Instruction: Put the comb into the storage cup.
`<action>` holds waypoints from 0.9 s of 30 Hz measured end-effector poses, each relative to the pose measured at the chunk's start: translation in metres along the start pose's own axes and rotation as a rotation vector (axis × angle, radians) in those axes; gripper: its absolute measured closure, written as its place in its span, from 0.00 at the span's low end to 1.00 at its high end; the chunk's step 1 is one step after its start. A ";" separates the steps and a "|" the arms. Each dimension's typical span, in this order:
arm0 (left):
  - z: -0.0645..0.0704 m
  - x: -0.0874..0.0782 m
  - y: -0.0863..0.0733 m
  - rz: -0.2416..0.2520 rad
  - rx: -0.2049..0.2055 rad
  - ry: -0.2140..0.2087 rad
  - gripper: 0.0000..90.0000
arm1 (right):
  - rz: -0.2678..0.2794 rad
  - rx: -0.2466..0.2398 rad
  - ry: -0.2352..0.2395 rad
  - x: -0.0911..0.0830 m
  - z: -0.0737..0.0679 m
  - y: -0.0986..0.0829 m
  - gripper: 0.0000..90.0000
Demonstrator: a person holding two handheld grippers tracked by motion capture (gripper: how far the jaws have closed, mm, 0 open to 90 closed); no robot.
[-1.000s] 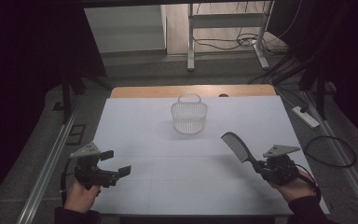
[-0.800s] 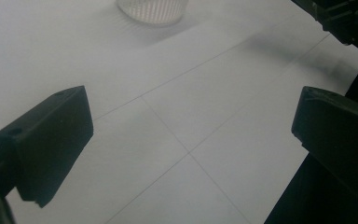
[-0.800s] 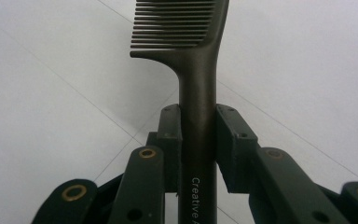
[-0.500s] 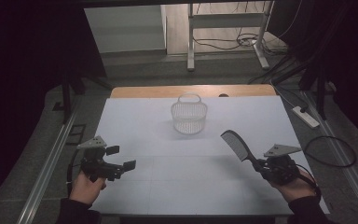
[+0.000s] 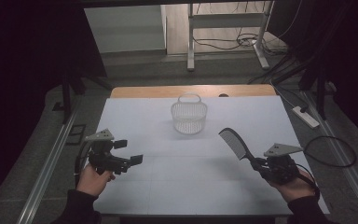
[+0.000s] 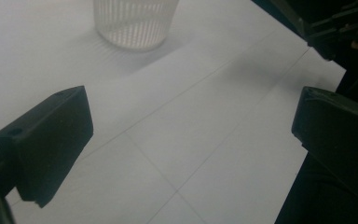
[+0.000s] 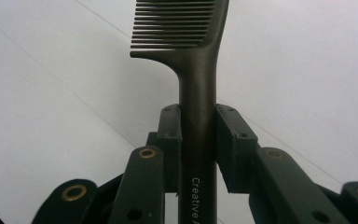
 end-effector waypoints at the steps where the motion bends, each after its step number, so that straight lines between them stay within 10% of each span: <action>1: 0.001 0.001 0.002 0.000 0.001 -0.006 0.00 | 0.003 -0.004 0.002 0.000 -0.001 0.001 0.80; 27: 0.031 0.036 0.045 0.001 0.036 -0.066 0.00 | 0.075 -0.125 0.049 0.012 -0.036 0.027 0.80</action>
Point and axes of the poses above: each handheld gripper's, and its own axes: x roughly forward along the jaws, y roughly out of its top, z roughly to its right, the point moved 6 cm from there along x, roughly forward along the jaws, and after that the axes turned 10 degrees about y, right-handed, at the moved point
